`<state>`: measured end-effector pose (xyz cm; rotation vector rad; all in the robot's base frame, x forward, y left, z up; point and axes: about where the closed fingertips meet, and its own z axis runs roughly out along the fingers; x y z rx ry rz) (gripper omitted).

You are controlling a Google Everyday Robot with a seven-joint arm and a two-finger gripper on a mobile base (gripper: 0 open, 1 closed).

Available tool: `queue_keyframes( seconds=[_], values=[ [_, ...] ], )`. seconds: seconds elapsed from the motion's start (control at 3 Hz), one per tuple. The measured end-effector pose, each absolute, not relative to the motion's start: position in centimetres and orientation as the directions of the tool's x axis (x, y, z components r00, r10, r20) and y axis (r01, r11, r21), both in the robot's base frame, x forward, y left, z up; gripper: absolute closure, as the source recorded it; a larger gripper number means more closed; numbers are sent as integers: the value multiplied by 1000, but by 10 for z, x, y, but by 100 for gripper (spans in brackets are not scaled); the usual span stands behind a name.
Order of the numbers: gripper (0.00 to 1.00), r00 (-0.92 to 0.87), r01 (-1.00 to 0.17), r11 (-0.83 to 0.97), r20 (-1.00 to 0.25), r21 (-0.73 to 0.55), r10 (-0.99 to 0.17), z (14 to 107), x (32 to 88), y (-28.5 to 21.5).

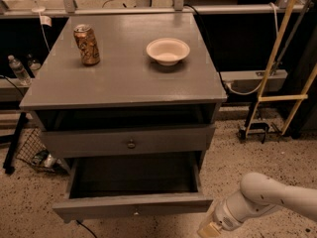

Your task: Close middle drawer

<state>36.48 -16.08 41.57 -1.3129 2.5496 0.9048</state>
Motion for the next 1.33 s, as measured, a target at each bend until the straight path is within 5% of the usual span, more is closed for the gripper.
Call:
queue_keyframes(
  seconds=[0.67, 1.33],
  values=[
    [100, -594, -798, 438, -419, 413, -687, 386, 400, -152],
    [100, -541, -841, 426, -487, 333, -686, 384, 427, -135]
  ],
)
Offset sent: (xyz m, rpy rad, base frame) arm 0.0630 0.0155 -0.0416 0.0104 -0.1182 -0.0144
